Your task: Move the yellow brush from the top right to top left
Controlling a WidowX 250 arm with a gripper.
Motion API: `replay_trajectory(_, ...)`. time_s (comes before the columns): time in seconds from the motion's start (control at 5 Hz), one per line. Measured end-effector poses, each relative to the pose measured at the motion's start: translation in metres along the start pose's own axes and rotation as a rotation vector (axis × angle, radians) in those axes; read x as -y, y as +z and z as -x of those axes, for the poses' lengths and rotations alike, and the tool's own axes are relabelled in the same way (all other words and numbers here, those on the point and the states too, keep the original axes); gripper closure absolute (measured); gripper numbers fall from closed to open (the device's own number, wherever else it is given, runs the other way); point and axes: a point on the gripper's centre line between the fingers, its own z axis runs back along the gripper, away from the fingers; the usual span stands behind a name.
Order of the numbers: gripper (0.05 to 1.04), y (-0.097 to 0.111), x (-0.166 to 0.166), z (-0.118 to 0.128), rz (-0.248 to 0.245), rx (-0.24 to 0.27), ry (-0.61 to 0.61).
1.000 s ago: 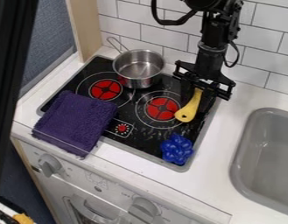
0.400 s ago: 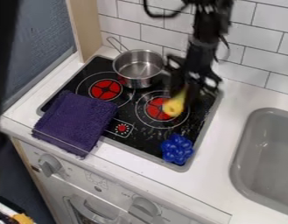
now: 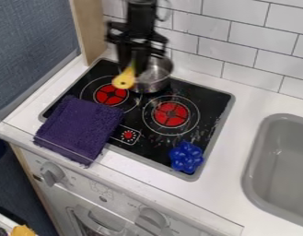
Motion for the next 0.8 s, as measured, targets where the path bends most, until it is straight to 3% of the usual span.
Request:
replay_trajectory(0.2, 0.753, -0.005, -0.045, 0.012, -0.033, 0.011, 0.084)
replay_trajectory(0.4, 0.753, -0.007, -0.069, 0.013, -0.061, 0.041, 0.075)
replay_trajectory(0.8, 0.753, -0.048, -0.083, -0.005, -0.047, 0.024, -0.007)
